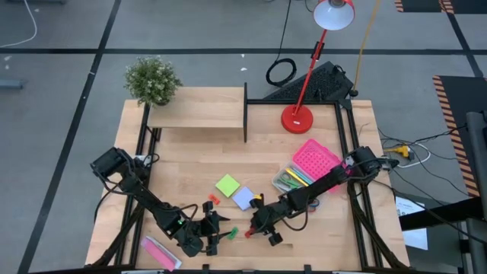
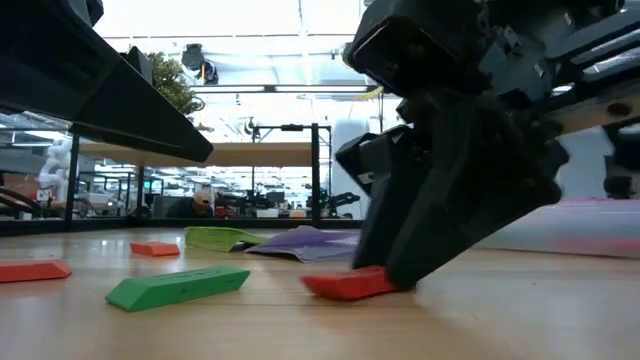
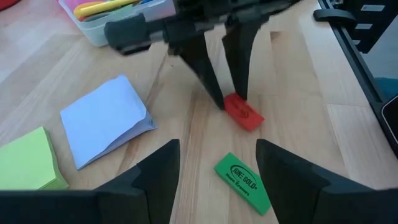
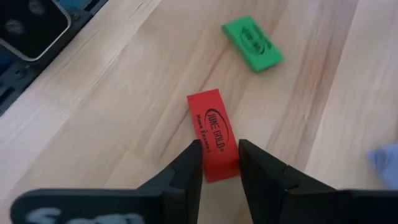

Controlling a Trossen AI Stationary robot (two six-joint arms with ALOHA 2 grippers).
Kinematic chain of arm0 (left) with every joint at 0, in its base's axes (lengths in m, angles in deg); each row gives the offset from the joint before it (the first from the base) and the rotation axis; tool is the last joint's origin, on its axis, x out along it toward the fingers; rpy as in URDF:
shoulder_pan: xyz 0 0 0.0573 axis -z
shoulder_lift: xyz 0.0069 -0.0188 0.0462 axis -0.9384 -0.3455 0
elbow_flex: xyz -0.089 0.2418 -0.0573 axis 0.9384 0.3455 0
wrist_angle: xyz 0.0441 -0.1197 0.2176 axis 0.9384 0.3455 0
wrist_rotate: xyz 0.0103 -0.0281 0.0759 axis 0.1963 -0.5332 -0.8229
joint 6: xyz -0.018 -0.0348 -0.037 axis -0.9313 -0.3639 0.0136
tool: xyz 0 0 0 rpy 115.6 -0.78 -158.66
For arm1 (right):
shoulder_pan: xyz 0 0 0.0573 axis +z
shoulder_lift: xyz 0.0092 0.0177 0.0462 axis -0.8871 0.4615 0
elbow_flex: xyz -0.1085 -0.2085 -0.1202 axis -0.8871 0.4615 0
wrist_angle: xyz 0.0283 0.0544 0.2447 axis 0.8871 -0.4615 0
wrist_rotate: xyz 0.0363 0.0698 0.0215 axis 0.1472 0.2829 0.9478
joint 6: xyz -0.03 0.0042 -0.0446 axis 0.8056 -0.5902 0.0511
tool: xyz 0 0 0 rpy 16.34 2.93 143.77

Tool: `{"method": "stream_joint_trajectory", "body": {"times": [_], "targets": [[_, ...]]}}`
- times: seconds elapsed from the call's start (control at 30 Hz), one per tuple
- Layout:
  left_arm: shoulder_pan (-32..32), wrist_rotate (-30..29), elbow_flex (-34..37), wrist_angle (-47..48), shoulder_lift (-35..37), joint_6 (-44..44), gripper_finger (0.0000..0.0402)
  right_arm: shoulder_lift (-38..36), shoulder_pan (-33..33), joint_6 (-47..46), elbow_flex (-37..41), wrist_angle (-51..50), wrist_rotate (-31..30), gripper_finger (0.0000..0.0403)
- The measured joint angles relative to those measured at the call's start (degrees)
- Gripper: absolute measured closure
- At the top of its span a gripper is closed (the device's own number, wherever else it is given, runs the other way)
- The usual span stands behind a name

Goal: Pack school essentials
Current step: Put the red eraser into the pink supply box

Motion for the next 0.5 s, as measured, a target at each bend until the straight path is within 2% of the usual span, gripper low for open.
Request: {"method": "stream_joint_trajectory", "body": {"times": [0.17, 0.33, 0.5], "targets": [[0.0, 0.02, 0.02, 0.13, 0.0, 0.09, 0.0188, -4.04, 0.14, -2.09, 0.11, -2.61, 0.11, 0.0312], [0.22, 0.02, 0.02, 0.11, 0.0, -0.09, 0.0188, -9.62, 0.54, -5.33, 0.06, -9.54, -0.77, 0.0312], [0.71, 0.02, 0.02, -0.18, 0.0, -0.36, 0.0188, -16.12, 1.8, -8.41, 0.03, -20.4, -9.37, 0.0312]]}}
